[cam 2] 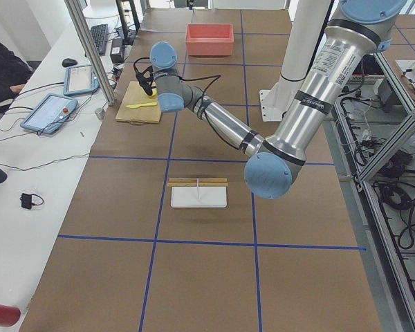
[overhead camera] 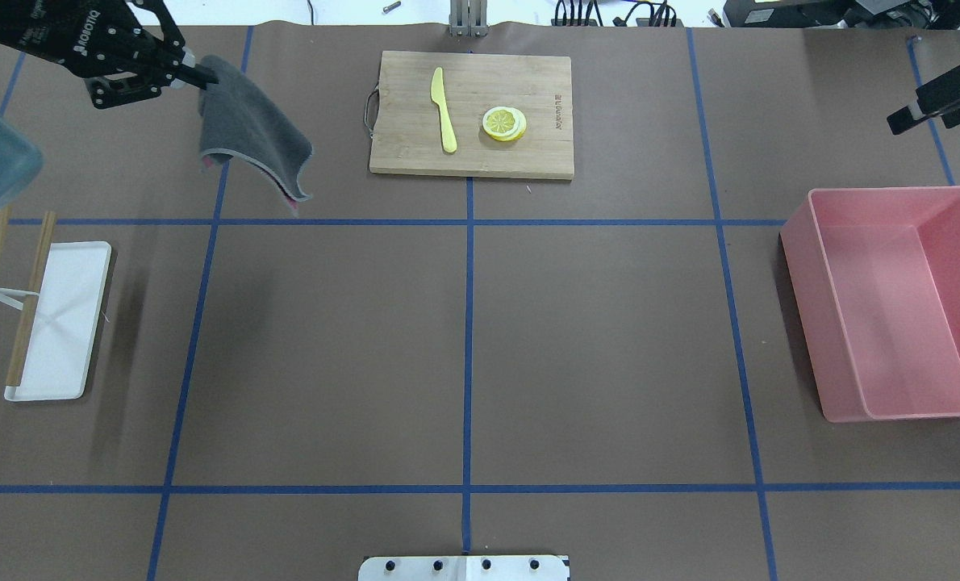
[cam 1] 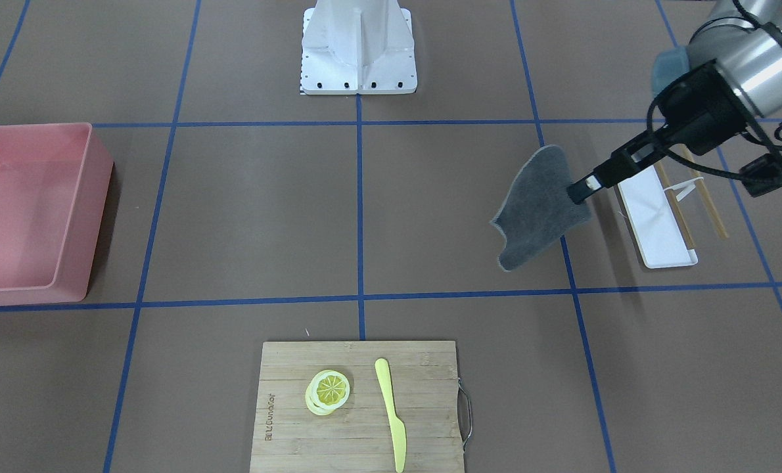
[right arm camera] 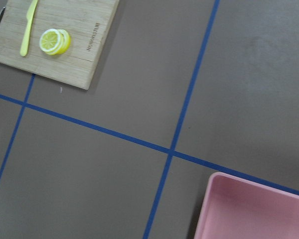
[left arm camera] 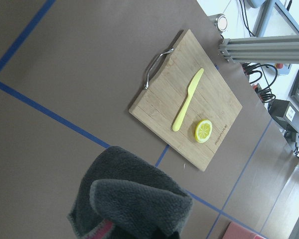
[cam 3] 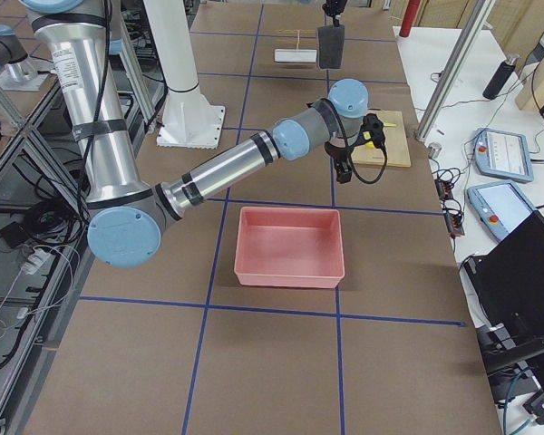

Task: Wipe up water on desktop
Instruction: 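Lift the towel off the stand with the left gripper toward the cutting board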

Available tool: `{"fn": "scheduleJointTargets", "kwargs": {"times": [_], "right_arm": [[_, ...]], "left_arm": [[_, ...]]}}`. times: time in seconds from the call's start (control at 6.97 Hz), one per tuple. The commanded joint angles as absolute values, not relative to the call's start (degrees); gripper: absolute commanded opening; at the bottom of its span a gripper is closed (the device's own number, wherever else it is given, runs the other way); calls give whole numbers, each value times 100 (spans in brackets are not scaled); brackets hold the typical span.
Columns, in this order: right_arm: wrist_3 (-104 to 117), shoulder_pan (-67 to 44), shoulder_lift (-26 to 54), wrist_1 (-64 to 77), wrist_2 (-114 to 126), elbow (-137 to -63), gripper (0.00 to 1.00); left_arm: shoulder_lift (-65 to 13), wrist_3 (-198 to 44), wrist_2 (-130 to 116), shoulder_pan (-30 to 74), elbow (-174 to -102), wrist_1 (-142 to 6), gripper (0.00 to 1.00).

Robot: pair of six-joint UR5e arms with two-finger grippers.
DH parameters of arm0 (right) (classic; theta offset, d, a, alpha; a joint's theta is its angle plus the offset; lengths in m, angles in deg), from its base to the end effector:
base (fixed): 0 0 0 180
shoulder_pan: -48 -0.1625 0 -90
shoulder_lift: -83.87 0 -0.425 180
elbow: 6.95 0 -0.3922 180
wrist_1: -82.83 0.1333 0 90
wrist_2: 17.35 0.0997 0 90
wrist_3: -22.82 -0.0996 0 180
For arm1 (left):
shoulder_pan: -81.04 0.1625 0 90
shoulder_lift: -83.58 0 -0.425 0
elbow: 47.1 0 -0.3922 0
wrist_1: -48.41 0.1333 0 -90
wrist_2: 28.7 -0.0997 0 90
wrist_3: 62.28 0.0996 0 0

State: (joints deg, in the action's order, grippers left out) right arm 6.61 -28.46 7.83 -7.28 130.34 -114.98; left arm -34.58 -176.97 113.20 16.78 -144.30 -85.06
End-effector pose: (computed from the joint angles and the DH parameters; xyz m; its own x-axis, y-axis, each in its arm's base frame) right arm -0.0805 -0.5442 0.3597 0.4541 -0.3064 0.8366 0.0750 0.9488 0.3068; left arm 0.2111 -0.5643 0.2243 -0.0157 -0.5610 -0.8277 0.2355 0.8024 -0.5483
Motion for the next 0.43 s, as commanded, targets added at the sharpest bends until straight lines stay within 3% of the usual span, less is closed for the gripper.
{"fn": "scheduleJointTargets", "kwargs": {"times": [0.0, 0.29], "right_arm": [[577, -2366, 1301, -360, 13119, -11417, 79], [-59, -1629, 1801, 518, 12227, -11435, 80]], "left_arm": [[-3901, -18163, 10913, 1934, -14369, -8107, 0], [-4042, -18382, 10431, 2266, -14352, -8079, 0]]}}
